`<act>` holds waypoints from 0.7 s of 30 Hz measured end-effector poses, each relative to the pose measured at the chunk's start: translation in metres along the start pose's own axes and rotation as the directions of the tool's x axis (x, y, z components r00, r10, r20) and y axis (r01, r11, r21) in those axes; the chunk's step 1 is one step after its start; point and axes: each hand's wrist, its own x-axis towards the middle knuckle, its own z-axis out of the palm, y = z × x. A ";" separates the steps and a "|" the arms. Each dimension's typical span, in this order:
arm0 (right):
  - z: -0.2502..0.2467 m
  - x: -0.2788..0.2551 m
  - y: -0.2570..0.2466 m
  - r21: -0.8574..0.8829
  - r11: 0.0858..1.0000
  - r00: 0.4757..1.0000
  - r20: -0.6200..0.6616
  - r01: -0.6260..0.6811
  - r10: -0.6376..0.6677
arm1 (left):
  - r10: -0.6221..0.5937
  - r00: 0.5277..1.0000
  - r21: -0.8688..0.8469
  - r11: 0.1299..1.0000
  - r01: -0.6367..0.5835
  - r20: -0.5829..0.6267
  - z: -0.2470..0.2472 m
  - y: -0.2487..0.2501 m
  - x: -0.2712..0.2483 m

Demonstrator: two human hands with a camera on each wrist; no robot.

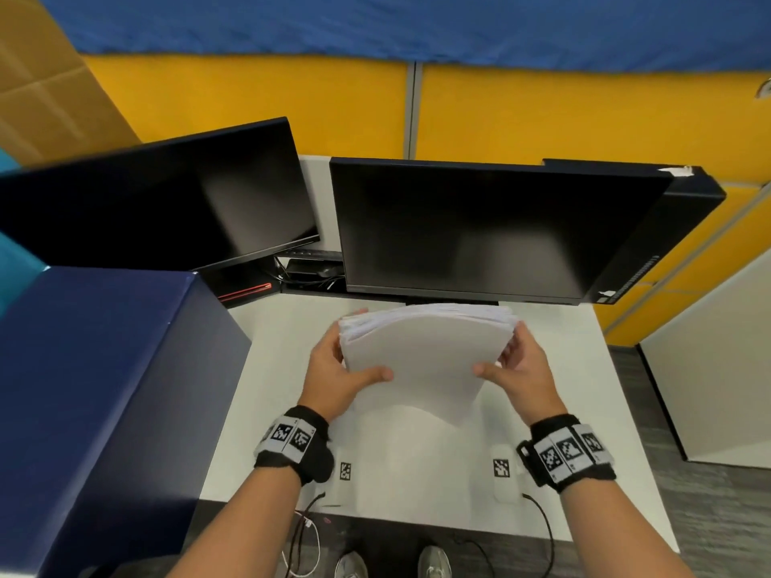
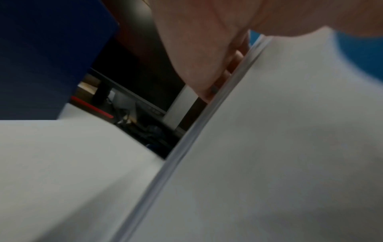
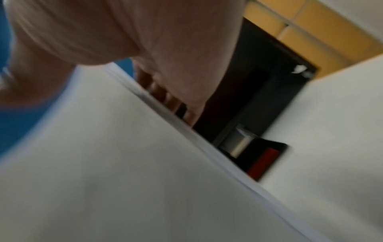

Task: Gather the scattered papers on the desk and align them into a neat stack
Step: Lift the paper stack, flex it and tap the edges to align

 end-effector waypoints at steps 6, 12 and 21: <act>0.027 0.005 0.003 -0.085 0.995 0.980 -0.196 -0.050 0.033 | -0.058 0.978 0.189 0.977 0.097 -0.200 0.019 0.005 0.013; 0.019 -0.001 -0.007 -0.060 0.996 0.979 -0.189 0.072 -0.082 | 0.037 0.986 0.149 0.989 -0.013 -0.163 0.015 0.015 0.007; 0.025 -0.005 -0.015 -0.077 0.995 0.975 -0.206 0.063 -0.078 | 0.102 0.979 0.161 0.984 -0.073 -0.179 0.026 0.029 0.006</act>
